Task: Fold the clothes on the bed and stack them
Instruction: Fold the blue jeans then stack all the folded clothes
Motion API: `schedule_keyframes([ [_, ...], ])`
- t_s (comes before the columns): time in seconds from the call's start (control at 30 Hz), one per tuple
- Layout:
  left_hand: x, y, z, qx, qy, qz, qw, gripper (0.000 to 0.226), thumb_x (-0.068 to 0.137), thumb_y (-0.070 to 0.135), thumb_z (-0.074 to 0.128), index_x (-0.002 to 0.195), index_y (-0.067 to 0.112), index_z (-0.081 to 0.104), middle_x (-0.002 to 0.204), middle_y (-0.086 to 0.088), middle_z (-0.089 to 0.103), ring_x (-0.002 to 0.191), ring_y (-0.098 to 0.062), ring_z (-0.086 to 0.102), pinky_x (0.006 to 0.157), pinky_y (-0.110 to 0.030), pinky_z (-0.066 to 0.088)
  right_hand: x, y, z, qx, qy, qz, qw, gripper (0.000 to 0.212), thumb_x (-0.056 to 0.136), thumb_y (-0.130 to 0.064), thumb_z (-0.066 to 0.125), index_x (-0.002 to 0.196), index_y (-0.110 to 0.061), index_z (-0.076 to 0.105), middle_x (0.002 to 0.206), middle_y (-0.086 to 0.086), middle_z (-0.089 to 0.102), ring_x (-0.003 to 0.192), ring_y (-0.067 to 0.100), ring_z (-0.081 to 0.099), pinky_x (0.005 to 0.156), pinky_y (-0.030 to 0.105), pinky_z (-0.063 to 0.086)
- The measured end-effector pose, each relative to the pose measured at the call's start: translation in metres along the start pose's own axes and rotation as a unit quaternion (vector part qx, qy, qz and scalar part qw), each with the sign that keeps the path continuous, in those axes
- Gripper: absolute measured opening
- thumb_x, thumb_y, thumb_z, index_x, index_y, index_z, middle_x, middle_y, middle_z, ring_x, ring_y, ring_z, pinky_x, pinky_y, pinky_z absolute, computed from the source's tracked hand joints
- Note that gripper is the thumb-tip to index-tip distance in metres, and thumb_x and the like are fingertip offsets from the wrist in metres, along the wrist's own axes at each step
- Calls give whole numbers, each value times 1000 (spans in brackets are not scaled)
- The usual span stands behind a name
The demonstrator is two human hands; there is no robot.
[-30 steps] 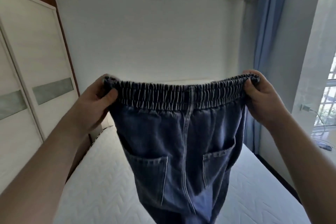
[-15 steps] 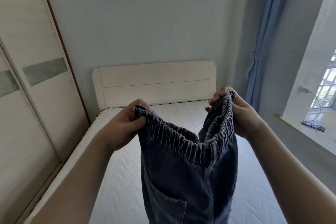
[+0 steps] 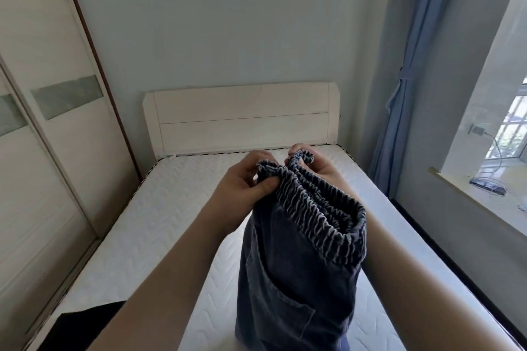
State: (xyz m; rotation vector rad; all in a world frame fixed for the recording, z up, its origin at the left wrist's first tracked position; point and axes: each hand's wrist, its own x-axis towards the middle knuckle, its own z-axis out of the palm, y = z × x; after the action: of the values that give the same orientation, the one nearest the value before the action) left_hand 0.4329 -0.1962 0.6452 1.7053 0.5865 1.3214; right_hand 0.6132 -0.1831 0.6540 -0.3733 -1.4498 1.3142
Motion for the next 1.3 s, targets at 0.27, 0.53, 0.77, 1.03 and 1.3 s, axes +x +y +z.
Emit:
schedule_keyframes([
  [0.27,-14,-16,30,7,29,-2,1000,16,88,7,61,98,20,62,135,5,59,121,-16,58,99,-26,46,-6,3,3,-8,86,-37,996,15,76,-6,54,89,-8,63,72,-8,70,67,4,66,64,18,53],
  [0.53,-23,-19,48,141,62,16,988,19,86,48,56,99,35,53,91,20,63,87,-2,60,78,-20,46,-22,-2,1,-192,143,-53,969,14,75,-28,67,87,-20,68,112,0,58,111,13,56,105,38,40],
  [0.77,-27,-33,61,128,93,1,987,28,81,45,52,103,37,38,93,13,58,83,-9,58,77,-34,48,-41,-7,10,-287,189,-58,937,8,78,-50,68,83,-52,73,78,-15,52,95,17,53,87,28,43],
  [1.03,-24,-30,66,191,8,12,982,41,83,32,56,123,39,50,121,16,58,114,1,54,93,-10,39,-70,-12,2,-219,246,-20,944,8,85,-38,72,90,-35,77,87,-5,75,83,13,71,78,36,56],
  [1.3,-28,-40,54,236,83,-2,968,13,93,34,56,103,38,48,94,23,62,87,7,58,74,-5,39,-139,-2,-47,-121,194,128,965,59,85,-65,38,99,-23,77,109,7,73,108,24,67,94,36,52],
])
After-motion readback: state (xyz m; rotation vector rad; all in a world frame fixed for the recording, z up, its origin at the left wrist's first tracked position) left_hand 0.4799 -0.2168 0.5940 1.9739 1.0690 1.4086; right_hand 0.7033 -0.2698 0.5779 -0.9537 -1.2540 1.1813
